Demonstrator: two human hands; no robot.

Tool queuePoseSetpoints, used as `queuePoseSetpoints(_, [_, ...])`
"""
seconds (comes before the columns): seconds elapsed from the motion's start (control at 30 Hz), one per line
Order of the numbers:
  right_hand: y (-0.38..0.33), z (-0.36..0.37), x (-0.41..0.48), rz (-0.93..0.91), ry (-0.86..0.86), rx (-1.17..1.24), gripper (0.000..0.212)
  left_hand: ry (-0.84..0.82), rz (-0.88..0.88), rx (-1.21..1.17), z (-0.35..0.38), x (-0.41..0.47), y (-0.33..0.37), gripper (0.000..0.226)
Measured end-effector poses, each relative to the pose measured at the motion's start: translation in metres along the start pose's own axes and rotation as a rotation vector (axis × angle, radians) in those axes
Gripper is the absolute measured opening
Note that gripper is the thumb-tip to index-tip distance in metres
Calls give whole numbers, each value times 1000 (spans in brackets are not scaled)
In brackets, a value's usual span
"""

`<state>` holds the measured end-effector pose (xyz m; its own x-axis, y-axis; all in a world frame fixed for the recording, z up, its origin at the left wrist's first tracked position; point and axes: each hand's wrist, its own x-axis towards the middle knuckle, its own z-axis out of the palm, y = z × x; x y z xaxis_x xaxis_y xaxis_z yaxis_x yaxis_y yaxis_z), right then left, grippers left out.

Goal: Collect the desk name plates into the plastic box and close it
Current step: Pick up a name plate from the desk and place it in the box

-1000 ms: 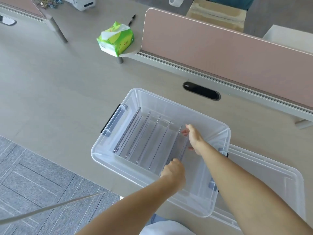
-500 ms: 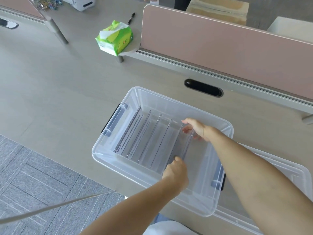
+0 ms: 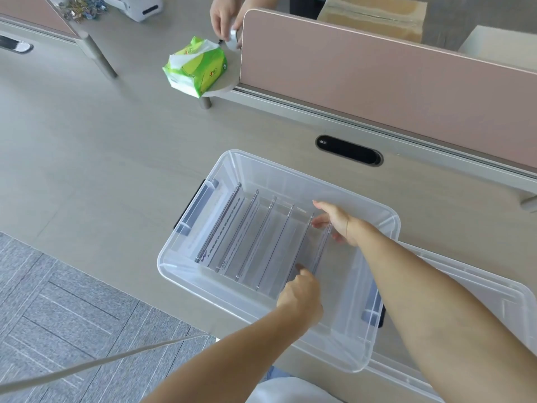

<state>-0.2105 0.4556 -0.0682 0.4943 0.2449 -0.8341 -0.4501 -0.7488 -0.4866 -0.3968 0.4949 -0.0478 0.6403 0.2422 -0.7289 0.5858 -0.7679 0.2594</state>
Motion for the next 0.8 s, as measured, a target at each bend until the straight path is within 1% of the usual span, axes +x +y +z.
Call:
queuePoseSetpoints(0.13, [-1, 0, 0, -19, -6, 7, 65, 3, 11, 31, -1, -1, 0, 81])
queuePoseSetpoints(0.27, [-2, 1, -1, 27, 9, 25, 65, -26, 2, 69, -9, -3, 3, 75])
queuePoseSetpoints(0.37, [-5, 2, -8, 27, 19, 41, 48, -45, 1, 102, -23, -6, 7, 55])
queuePoseSetpoints(0.4, [-6, 3, -12, 19, 28, 37, 48, -45, 1, 98, -28, -7, 7, 47])
queuePoseSetpoints(0.5, [-6, 6, -27, -19, 75, -37, 61, -26, 34, 133, -46, -13, 6, 28])
queuePoseSetpoints(0.57, [-5, 7, -40, -21, 167, -123, 66, -5, 72, 146, -59, -15, 4, 21])
queuePoseSetpoints(0.6, [-4, 6, -47, -36, 217, -171, 63, 12, 99, 128, -64, -16, 3, 20])
queuePoseSetpoints(0.67, [-4, 2, -64, -120, 282, -219, 50, 59, 177, 52, -72, -16, 1, 21])
queuePoseSetpoints(0.73, [0, -4, -84, -189, 349, -190, 46, 103, 240, -9, -78, -15, 0, 27])
queuePoseSetpoints(0.8, [7, -9, -111, -227, 430, -215, 46, 145, 281, -50, -84, -15, 1, 30])
